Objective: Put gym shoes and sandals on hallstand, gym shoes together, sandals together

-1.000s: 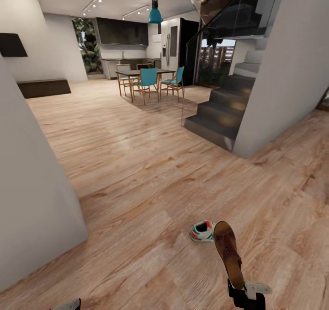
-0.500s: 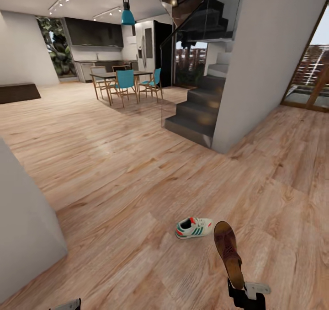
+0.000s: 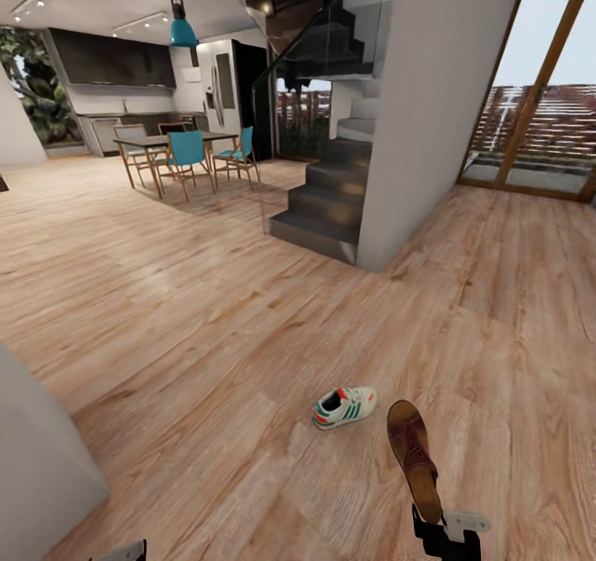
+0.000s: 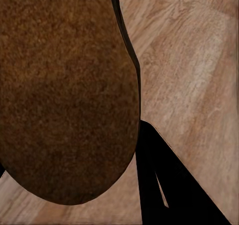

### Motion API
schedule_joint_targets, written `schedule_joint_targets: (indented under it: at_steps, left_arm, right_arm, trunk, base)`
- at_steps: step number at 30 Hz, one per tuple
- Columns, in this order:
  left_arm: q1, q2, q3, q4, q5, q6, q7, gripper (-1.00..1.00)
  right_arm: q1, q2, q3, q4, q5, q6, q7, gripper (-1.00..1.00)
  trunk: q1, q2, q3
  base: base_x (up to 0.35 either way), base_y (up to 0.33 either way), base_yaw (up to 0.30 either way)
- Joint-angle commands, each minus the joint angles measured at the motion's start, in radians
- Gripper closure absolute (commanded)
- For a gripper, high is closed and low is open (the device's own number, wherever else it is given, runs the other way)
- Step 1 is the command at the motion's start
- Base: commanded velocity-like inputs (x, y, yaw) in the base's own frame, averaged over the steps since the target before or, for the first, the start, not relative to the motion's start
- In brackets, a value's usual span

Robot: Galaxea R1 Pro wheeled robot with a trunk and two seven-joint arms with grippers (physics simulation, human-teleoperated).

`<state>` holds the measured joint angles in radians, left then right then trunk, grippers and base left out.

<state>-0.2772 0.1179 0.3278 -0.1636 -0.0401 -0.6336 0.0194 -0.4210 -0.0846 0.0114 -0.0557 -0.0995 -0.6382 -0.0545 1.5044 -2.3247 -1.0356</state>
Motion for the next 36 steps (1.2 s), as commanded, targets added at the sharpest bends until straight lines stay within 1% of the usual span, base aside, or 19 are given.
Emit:
schedule_joint_targets:
  at_steps: [1,4,8,36]
  left_arm:
    - [0.0,0.0,0.002,0.001,-0.004,-0.003,0.002,-1.0]
    - [0.0,0.0,0.002,0.001,-0.004,-0.003,0.002,-1.0]
    - [0.0,0.0,0.002,0.001,-0.004,-0.003,0.002,-1.0]
    - [0.0,0.0,0.002,0.01,-0.006,-0.004,0.002,-1.0]
  right_arm:
    - [-0.001,0.0,0.002,0.001,-0.011,-0.003,0.002,1.0]
    - [-0.001,0.0,0.002,0.001,-0.011,-0.003,0.002,1.0]
    - [-0.001,0.0,0.002,0.001,-0.011,-0.003,0.002,1.0]
    - [-0.001,0.0,0.002,0.002,-0.011,-0.003,0.002,1.0]
  trunk:
    - [0.0,0.0,0.0]
    - [0.0,0.0,0.002]
    - [0.0,0.0,0.004]
    - [0.0,0.0,0.017]
  base:
    - [0.0,0.299,-0.299]
    - [0.0,0.193,-0.299]
    - [0.0,0.043,-0.299]
    - [0.0,0.001,-0.3]
